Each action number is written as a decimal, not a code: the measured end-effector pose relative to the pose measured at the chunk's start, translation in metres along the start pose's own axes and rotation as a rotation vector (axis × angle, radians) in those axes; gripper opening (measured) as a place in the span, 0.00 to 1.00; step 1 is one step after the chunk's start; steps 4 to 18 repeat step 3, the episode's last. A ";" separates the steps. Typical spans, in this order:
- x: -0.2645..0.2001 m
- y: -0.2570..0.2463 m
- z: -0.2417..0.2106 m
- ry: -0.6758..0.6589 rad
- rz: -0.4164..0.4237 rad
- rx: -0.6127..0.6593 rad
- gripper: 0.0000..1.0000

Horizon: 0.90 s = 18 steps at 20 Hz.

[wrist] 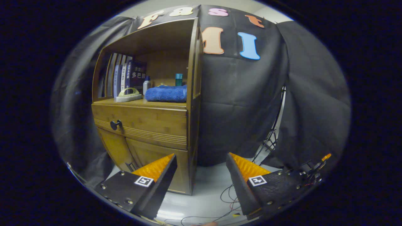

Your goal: Pull open the drawer, take out the items inside it, and place them on the countertop above the cabinet.

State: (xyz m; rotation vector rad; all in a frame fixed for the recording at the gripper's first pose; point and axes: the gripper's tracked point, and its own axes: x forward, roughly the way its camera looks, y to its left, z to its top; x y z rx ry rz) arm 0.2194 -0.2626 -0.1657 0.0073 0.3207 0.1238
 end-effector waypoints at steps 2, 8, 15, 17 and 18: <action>-0.001 -0.002 -0.002 -0.003 -0.005 0.038 0.95; 0.000 -0.001 -0.002 -0.009 -0.002 0.043 0.95; 0.000 -0.001 -0.002 -0.009 -0.002 0.043 0.95; 0.000 -0.001 -0.002 -0.009 -0.002 0.043 0.95; 0.000 -0.001 -0.002 -0.009 -0.002 0.043 0.95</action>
